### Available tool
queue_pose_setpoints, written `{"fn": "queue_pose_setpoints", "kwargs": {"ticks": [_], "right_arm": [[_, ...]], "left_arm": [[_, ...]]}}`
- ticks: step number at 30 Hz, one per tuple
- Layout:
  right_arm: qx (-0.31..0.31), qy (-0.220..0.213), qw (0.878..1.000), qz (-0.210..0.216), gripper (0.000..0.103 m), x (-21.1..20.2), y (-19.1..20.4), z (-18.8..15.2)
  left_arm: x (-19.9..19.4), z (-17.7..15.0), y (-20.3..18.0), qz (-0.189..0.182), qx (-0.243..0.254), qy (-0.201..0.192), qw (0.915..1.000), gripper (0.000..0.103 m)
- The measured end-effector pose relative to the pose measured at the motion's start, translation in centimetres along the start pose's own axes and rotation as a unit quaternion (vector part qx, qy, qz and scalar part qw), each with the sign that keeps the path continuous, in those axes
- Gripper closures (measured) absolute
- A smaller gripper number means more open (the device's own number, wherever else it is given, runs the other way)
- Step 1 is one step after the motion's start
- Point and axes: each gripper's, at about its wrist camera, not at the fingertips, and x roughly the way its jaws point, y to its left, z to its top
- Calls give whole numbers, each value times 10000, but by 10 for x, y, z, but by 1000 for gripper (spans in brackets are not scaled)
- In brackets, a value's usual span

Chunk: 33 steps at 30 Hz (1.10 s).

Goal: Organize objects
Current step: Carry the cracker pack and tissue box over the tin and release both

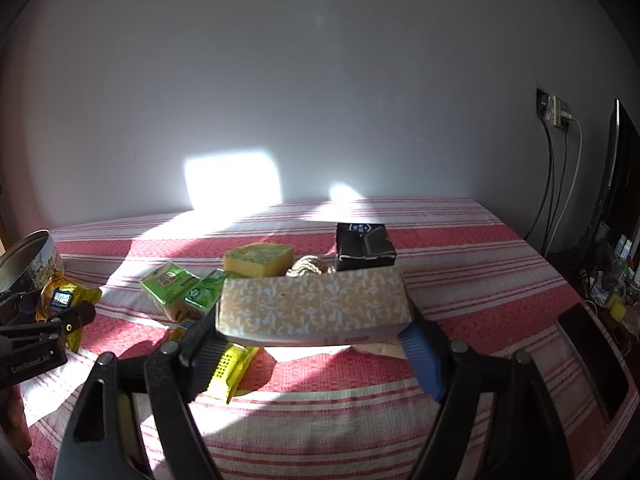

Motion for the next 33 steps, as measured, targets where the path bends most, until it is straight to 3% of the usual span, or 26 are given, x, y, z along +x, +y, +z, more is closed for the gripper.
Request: {"fn": "queue_pose_setpoints", "kwargs": {"ticks": [8,33], "right_arm": [[206,29,9994,265,23,-4,35,0],[-359,-311,9919,1174,23,-31,175,22]], "left_arm": [[-14,-7,38,222,-222,-93,9995,32],[-60,-10,132,919,-807,-548,9910,32]]}}
